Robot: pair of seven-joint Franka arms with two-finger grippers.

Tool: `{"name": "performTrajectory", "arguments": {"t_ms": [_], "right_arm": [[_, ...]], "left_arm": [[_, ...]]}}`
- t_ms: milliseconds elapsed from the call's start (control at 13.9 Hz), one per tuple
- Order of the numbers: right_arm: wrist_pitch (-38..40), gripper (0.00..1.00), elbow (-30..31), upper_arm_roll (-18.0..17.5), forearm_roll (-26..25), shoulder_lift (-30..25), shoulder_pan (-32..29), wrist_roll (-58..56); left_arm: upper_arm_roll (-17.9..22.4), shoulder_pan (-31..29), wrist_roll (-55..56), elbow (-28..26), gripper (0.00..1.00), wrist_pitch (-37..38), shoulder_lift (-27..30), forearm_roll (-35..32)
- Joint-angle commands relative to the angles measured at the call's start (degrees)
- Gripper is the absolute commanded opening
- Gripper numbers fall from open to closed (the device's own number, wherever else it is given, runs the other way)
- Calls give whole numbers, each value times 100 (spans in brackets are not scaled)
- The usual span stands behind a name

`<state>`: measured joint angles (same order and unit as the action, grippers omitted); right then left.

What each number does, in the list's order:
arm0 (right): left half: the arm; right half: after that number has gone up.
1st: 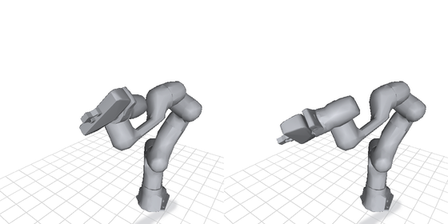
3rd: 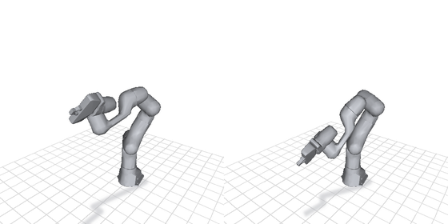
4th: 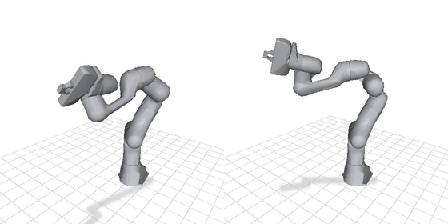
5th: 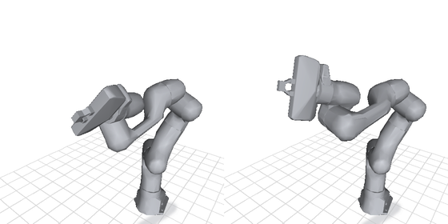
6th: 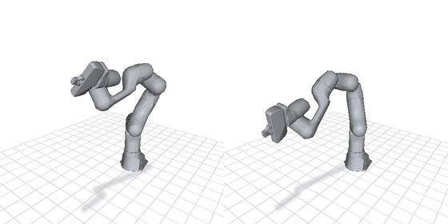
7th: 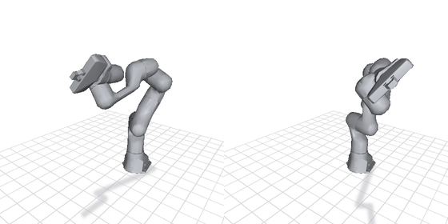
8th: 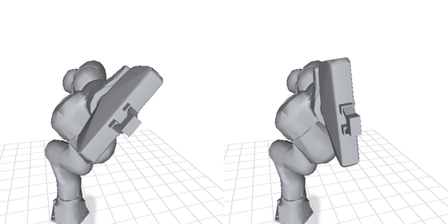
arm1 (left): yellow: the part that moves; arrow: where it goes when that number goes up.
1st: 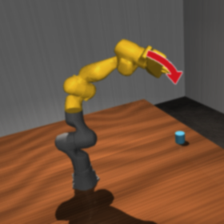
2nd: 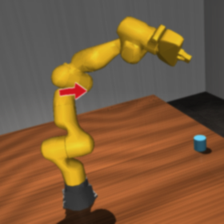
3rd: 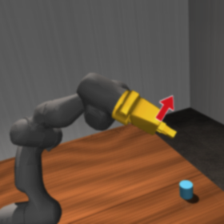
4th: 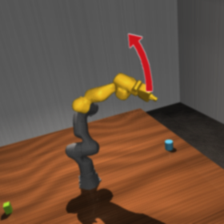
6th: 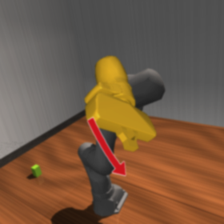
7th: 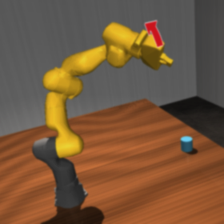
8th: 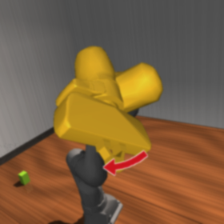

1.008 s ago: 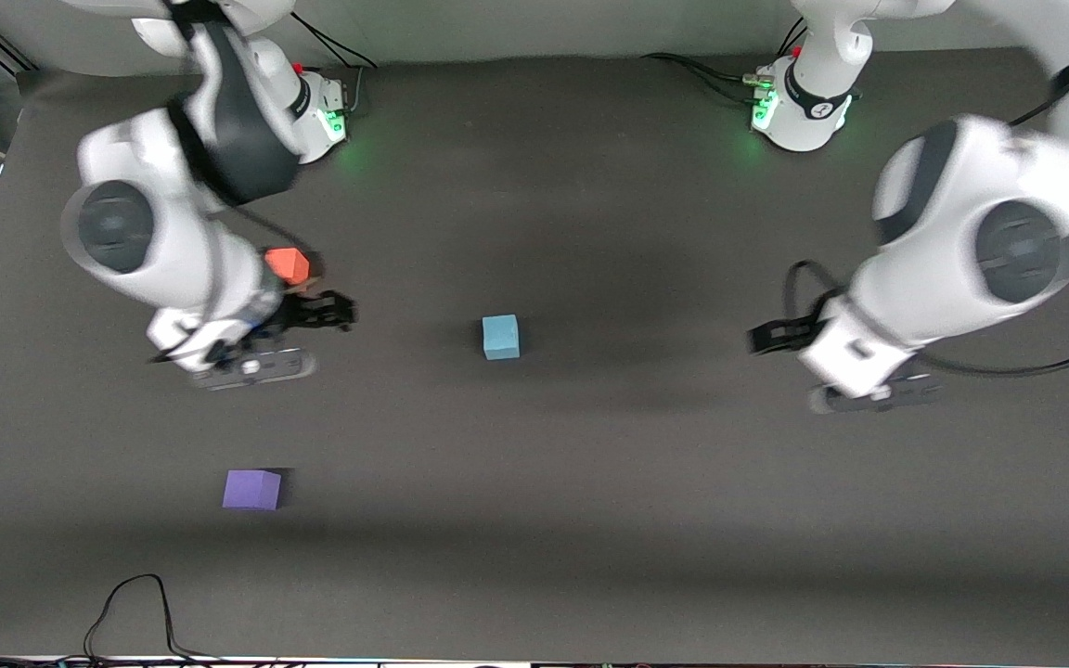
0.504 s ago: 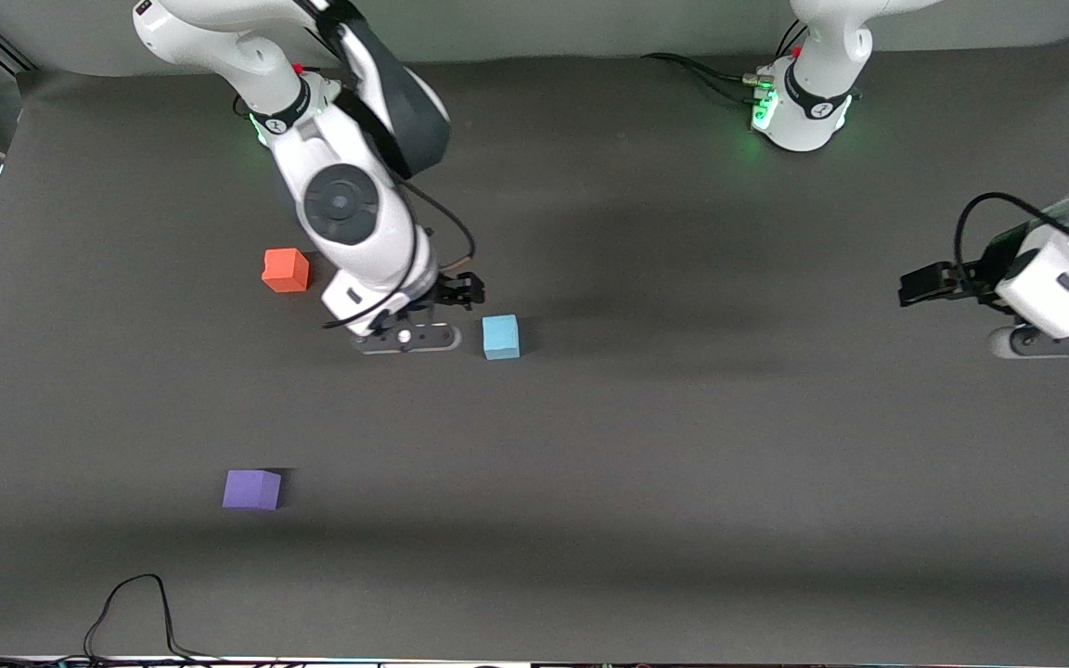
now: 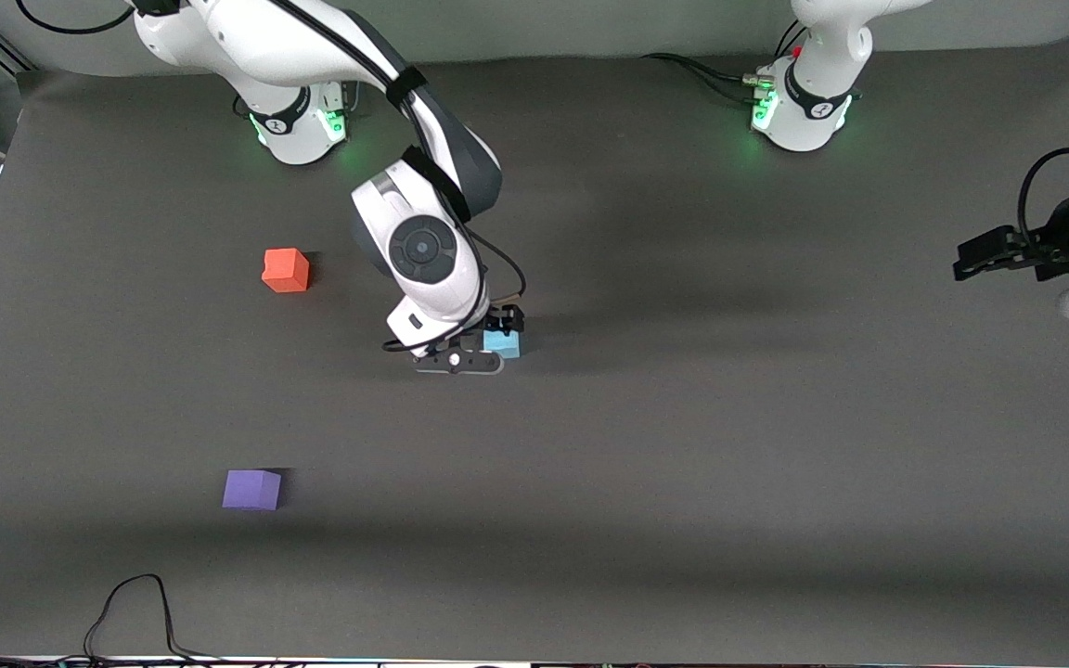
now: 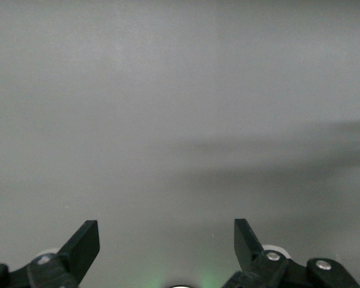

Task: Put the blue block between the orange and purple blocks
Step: 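Retract the left gripper while the right gripper reaches the blue cube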

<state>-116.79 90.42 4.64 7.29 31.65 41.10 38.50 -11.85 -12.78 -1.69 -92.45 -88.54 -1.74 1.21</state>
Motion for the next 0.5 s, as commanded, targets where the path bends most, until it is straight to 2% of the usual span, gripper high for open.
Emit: {"name": "performTrajectory", "arguments": {"t_ms": [0,144,432], "right_arm": [[-177,100,-165,72,89,297,188,272],[-431,100,-130,72,89,490,416,509],[-783,100,-25,81,28,842,539,475]], "left_arm": [[935,1036,-86,-125,100,-14,253,-33],[1263,1435,-95,-2,100,56,227,-33],[1281,1524,-121,236,100,65,52,-33]]}}
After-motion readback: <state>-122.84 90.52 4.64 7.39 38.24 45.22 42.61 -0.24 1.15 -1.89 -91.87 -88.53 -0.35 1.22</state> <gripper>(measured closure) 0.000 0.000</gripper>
